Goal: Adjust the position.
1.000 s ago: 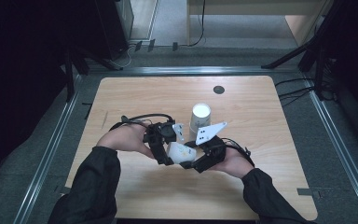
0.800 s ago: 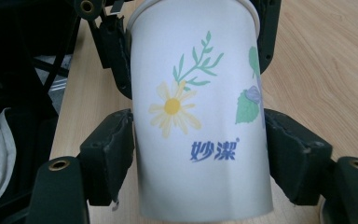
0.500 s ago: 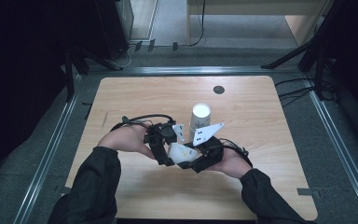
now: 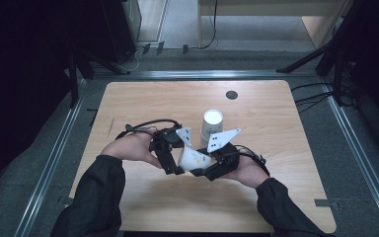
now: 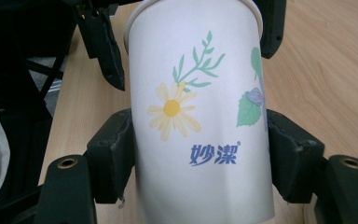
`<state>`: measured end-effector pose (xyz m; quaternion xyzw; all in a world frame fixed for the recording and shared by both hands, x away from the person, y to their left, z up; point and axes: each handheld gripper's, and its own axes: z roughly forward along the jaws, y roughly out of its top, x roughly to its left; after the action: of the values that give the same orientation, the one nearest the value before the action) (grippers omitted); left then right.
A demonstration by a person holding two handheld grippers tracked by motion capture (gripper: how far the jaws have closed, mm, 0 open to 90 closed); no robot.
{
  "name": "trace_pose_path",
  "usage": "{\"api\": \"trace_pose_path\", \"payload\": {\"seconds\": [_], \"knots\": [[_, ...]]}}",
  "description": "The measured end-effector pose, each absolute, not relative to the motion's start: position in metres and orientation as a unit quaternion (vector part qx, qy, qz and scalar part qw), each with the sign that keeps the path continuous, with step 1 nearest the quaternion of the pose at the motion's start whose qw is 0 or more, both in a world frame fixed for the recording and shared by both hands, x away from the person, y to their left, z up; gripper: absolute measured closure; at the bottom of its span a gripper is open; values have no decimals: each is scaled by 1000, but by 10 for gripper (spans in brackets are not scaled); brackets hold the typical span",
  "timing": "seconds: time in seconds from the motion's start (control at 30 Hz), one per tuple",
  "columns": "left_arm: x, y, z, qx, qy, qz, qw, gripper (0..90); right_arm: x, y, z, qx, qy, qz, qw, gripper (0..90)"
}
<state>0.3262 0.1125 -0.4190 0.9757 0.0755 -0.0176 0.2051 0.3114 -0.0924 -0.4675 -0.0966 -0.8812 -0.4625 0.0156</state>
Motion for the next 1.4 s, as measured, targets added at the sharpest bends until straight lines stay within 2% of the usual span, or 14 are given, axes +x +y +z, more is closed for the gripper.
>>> {"api": "trace_pose_path", "payload": {"seconds": [0.53,0.8,0.87,1.4], "knots": [[321,151,-430,941,125,-36,311,89,312,-111,-459,-106,-862,-496,25,323],[316,156,-439,926,146,-48,346,92,312,-114,-457,-103,-856,-506,27,323],[315,157,-440,920,154,-50,357,133,312,-115,-458,-104,-855,-507,29,323],[319,160,-446,867,191,-94,450,141,315,-119,-461,-109,-848,-516,49,323]]}}
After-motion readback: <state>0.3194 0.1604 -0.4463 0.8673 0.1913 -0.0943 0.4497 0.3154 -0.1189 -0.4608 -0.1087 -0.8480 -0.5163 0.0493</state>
